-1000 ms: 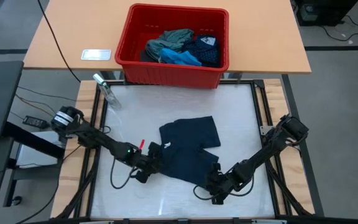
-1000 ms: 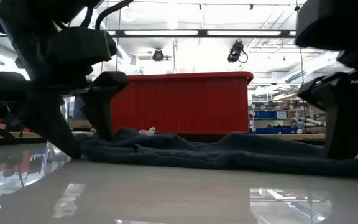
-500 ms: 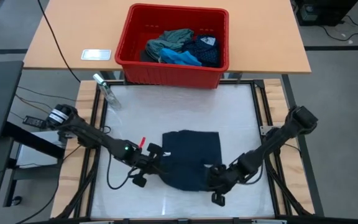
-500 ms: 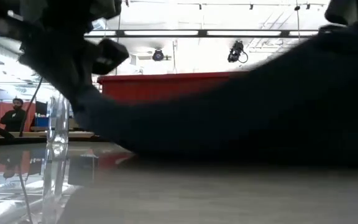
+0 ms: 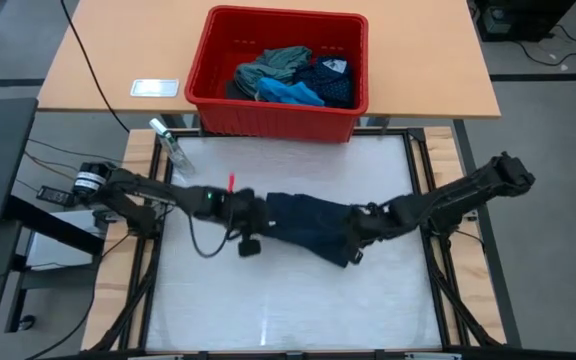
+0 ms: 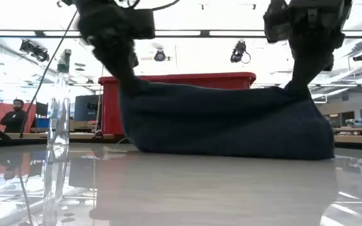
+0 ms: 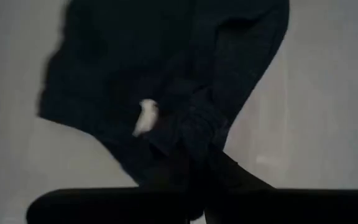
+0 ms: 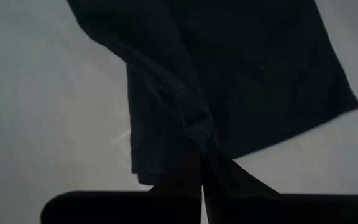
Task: Fold laundry
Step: Fold the dark blue shorts
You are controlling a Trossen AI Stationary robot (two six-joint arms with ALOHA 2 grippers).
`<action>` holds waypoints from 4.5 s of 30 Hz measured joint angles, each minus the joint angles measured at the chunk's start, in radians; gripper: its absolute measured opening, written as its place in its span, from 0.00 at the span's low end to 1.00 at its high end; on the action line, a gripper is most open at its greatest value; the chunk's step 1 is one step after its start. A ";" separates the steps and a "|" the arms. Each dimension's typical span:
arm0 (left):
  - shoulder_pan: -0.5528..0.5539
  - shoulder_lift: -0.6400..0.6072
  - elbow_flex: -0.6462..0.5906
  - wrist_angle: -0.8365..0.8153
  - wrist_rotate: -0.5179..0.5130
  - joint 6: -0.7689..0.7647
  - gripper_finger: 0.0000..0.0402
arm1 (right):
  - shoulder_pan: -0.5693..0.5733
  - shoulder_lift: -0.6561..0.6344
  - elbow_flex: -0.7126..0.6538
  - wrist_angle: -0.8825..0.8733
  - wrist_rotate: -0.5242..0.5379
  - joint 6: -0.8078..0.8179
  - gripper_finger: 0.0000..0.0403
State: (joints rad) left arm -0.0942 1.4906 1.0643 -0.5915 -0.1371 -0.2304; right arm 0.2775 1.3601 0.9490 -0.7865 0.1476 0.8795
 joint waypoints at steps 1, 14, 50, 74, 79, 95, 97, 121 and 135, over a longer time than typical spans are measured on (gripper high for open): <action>0.027 -0.007 0.010 -0.004 0.000 -0.009 0.03 | -0.020 -0.017 -0.013 0.001 -0.013 0.000 0.01; 0.417 0.148 0.060 0.212 0.034 0.048 0.04 | -0.373 -0.116 -0.259 0.178 0.013 -0.152 0.01; 0.544 0.228 0.300 0.001 0.528 0.220 0.58 | -0.466 -0.325 -0.349 0.264 0.035 0.238 0.23; 0.315 0.262 0.113 0.102 0.212 0.774 0.56 | -0.173 0.003 -0.349 0.525 0.118 -0.529 0.44; 0.315 0.311 0.113 0.117 0.152 0.767 0.42 | -0.172 0.060 -0.349 0.574 0.082 -0.540 0.41; 0.320 0.312 0.113 0.151 0.153 0.742 0.02 | -0.168 0.111 -0.348 0.560 0.016 -0.482 0.02; 0.321 0.312 0.124 0.130 0.153 0.742 0.01 | -0.169 0.097 -0.345 0.540 -0.006 -0.434 0.02; 0.282 0.265 0.297 -0.185 0.339 0.730 0.09 | -0.026 0.069 -0.219 0.570 -0.321 -0.211 0.02; 0.300 0.231 0.323 -0.146 0.381 0.504 0.40 | -0.139 -0.071 -0.217 0.562 -0.343 -0.255 0.30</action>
State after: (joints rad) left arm 0.2058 1.7220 1.3869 -0.7374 0.2438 0.2737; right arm 0.1390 1.2894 0.7324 -0.2241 -0.1956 0.6245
